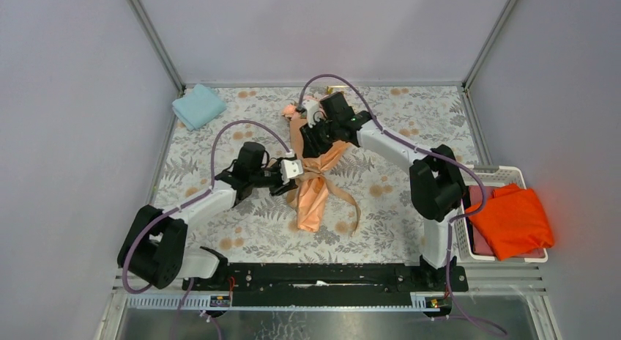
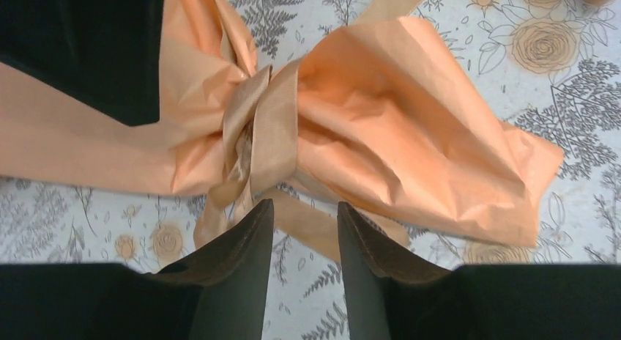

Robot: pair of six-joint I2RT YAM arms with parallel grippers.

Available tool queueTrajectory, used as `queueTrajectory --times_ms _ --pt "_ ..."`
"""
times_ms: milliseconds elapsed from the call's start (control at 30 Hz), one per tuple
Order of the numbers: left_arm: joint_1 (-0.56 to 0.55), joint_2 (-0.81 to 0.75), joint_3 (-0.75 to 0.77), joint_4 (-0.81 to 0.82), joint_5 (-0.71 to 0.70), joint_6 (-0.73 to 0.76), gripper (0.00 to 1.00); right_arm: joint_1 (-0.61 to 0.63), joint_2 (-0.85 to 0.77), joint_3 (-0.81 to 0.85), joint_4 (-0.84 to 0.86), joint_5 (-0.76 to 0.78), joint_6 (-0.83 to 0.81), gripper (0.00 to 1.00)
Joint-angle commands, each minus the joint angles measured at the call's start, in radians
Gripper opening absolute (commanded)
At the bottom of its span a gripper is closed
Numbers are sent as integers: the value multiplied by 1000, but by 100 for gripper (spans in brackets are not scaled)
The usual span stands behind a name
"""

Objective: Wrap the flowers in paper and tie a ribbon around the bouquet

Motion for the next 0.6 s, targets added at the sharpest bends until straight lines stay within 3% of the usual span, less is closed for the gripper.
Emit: queueTrajectory --times_ms 0,233,367,467,567 --pt "-42 53 39 175 -54 20 43 -56 -12 -21 -43 -45 -3 38" --pt "-46 75 63 149 7 119 41 -57 7 -77 5 -110 -76 34" --pt "-91 40 133 -20 80 191 39 -58 58 -41 -3 -129 -86 35" --pt "-93 44 148 -45 77 143 37 -57 64 -51 23 -150 -87 37" --pt "-76 78 111 63 0 117 34 -57 74 -70 41 -149 -86 40"
